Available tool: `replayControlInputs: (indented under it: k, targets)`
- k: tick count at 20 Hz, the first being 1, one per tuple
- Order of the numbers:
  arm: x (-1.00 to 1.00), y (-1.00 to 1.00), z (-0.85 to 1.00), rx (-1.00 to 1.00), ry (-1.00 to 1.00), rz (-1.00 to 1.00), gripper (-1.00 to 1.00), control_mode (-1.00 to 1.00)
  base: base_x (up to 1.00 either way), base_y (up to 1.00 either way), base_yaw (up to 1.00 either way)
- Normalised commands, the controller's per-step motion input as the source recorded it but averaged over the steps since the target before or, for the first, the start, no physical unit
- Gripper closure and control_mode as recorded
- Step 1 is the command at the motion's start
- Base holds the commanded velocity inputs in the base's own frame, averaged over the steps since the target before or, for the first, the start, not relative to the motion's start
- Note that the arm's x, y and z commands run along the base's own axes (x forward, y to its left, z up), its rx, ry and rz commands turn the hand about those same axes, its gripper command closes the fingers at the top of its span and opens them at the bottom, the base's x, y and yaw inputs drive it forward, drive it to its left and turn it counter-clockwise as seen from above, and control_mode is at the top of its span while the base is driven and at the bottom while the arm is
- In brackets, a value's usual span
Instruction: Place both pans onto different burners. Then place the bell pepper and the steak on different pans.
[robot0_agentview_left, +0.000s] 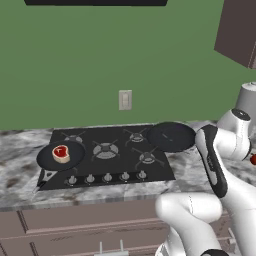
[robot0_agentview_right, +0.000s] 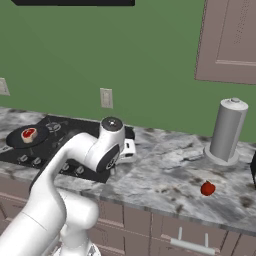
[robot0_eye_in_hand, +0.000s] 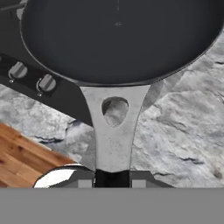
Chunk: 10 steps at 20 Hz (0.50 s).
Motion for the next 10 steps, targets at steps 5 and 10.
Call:
replayControlInputs:
  k: [5,10]
  targets:
    - [-0.11,0.14,0.0,0.0,0.08,0.09,1.0,-1.0,0.0,0.0,0.0]
    - [0.0,0.03,-0.02,0.0,0.06,0.04,1.0,-1.0,0.0,0.0,0.0]
